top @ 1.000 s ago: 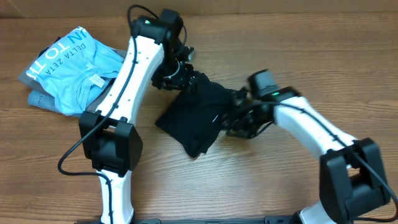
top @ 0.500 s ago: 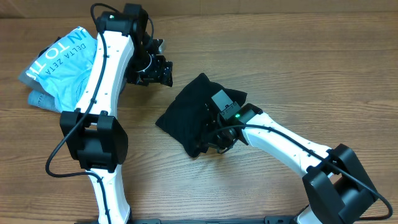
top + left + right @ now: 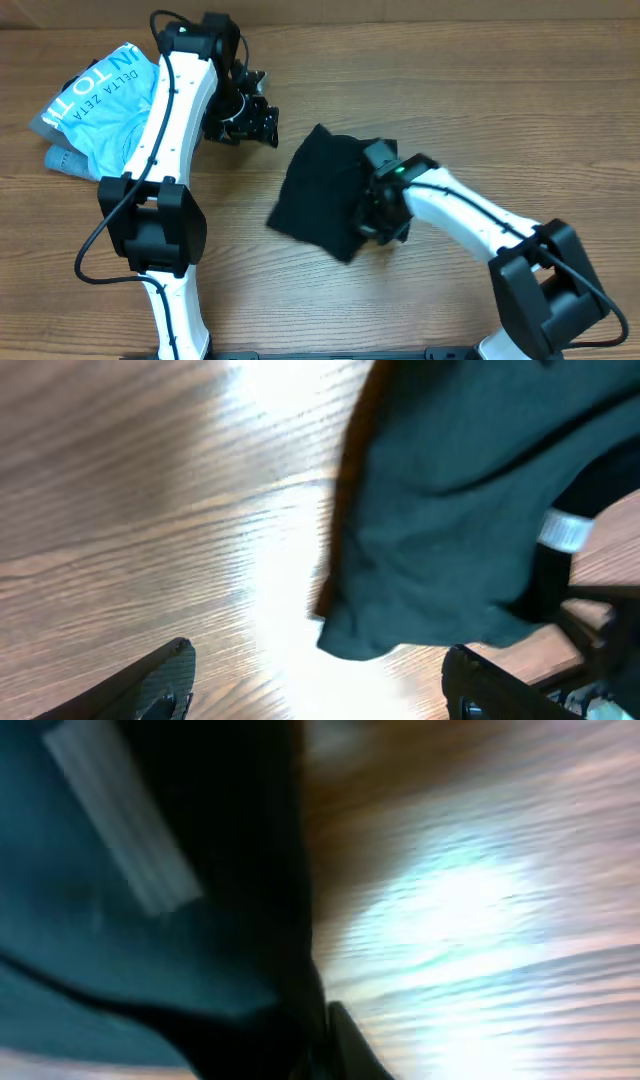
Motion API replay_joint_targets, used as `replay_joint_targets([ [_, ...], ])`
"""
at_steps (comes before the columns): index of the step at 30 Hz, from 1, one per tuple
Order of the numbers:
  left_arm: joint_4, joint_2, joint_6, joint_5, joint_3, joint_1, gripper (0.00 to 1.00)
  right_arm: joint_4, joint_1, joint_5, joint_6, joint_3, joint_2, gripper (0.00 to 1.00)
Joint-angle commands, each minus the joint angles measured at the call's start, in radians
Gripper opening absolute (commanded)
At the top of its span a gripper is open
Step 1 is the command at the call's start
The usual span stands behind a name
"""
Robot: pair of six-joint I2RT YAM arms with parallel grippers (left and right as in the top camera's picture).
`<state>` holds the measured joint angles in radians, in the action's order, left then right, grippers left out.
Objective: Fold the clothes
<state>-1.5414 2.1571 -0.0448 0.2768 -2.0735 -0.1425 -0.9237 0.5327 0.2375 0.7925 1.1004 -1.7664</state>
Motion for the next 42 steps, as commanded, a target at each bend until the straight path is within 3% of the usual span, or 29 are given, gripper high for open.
replay_joint_targets([
  [1, 0.018, -0.012, -0.027, 0.019, 0.08, -0.004, 0.8, -0.002, -0.053, 0.037, -0.095, 0.013, 0.001, 0.41],
  [6, 0.096, -0.012, -0.032, 0.113, 0.193, -0.004, 0.77, -0.015, -0.107, 0.045, -0.151, 0.014, 0.024, 0.38],
  [12, 0.27, -0.012, -0.1, 0.265, 0.352, -0.013, 0.72, 0.001, -0.132, 0.193, -0.398, 0.014, 0.112, 0.35],
  [16, 0.362, -0.012, -0.113, 0.327, 0.389, -0.016, 0.65, -0.034, -0.091, 0.201, -0.409, 0.01, 0.114, 0.46],
  [22, 0.528, -0.012, -0.104, 0.353, 0.389, -0.015, 0.66, -0.027, 0.002, 0.138, -0.318, -0.045, 0.076, 0.53],
  [24, 0.578, -0.012, -0.105, 0.353, 0.389, -0.017, 0.68, -0.024, 0.015, 0.13, -0.283, -0.056, 0.056, 0.45],
  [27, 0.644, -0.012, -0.105, 0.353, 0.39, -0.034, 0.72, -0.014, 0.02, 0.106, -0.231, -0.061, 0.019, 0.15],
  [31, 0.703, -0.012, -0.106, 0.349, 0.39, -0.063, 0.69, -0.017, 0.011, 0.057, -0.167, -0.061, 0.003, 0.04],
  [38, 0.768, 0.012, -0.109, 0.221, 0.391, -0.114, 0.52, -0.045, 0.002, 0.051, -0.159, -0.06, 0.003, 0.04],
  [42, 0.814, 0.042, -0.058, 0.14, 0.405, -0.125, 0.2, -0.067, -0.001, 0.045, -0.16, -0.06, 0.003, 0.04],
])
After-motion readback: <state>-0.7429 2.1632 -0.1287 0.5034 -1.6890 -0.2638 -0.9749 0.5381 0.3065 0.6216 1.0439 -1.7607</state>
